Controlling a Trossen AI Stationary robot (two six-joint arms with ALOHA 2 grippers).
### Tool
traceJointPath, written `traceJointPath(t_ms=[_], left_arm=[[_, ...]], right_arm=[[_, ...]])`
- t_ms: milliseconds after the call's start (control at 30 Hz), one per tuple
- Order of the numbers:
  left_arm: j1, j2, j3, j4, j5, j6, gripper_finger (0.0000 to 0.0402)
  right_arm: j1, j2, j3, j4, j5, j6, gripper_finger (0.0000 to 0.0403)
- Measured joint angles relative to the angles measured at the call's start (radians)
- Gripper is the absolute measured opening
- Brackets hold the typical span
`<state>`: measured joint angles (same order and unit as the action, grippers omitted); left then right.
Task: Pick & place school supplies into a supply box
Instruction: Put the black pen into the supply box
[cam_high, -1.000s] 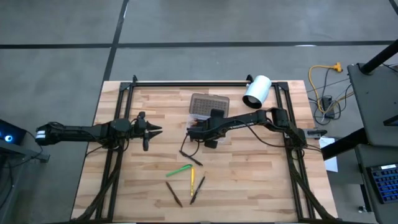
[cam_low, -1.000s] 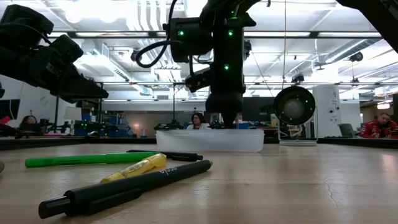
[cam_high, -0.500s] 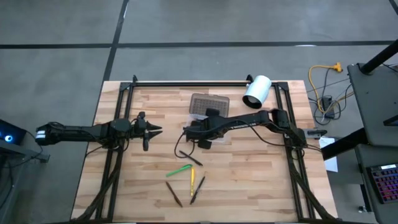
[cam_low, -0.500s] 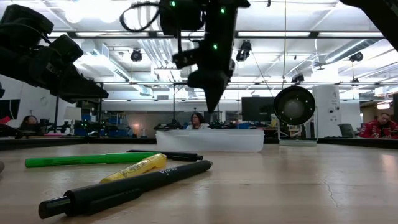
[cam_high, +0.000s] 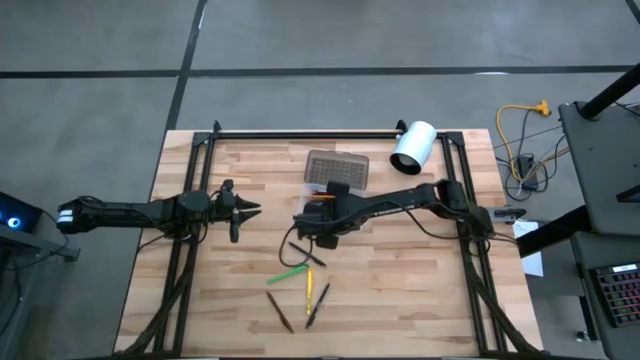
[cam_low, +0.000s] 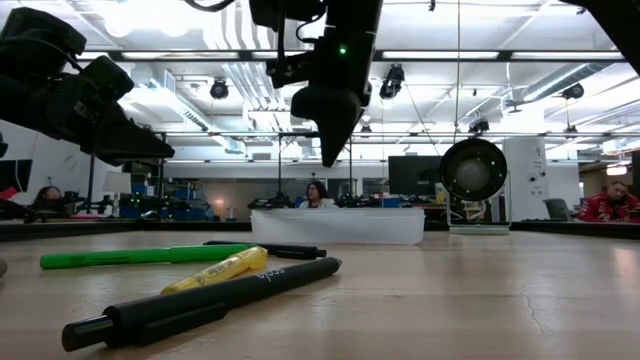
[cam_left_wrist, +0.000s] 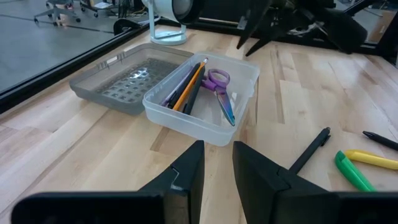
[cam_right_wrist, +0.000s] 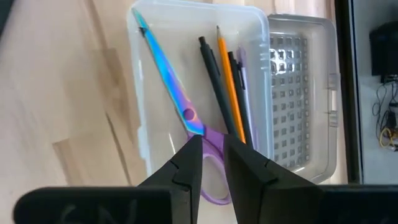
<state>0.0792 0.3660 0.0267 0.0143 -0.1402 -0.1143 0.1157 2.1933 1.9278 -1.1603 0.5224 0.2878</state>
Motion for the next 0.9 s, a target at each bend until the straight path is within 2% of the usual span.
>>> traceJointPath(t_ms=[300, 900], left_arm=[[0.0, 0.0, 0.0, 0.0, 0.0, 0.0, 0.0069], [0.0, 0.0, 0.0, 0.0, 0.0, 0.0, 0.0069]], right_arm=[[0.04, 0.0, -0.001, 0.008, 0.0, 0.0, 0.0056], [0.196, 0.0, -0.002, 0.027, 0.0, 0.0, 0.0057]])
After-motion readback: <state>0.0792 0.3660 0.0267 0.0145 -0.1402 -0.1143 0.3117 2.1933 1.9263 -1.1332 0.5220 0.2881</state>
